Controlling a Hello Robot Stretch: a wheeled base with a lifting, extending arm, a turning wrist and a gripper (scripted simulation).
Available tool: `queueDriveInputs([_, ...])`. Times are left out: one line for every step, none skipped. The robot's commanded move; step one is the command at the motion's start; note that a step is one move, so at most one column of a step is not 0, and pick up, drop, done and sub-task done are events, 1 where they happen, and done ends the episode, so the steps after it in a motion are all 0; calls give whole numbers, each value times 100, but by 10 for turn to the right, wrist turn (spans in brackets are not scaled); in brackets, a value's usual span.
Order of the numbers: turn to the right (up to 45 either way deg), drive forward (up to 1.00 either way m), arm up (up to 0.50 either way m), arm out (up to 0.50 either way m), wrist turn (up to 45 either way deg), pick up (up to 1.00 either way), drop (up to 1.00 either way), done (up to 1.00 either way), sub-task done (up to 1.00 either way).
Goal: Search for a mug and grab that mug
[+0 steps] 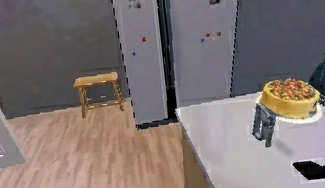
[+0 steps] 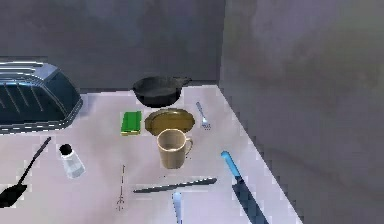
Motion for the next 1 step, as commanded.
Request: queueDriveInputs([0,0,50,0,0,0,0,0,0])
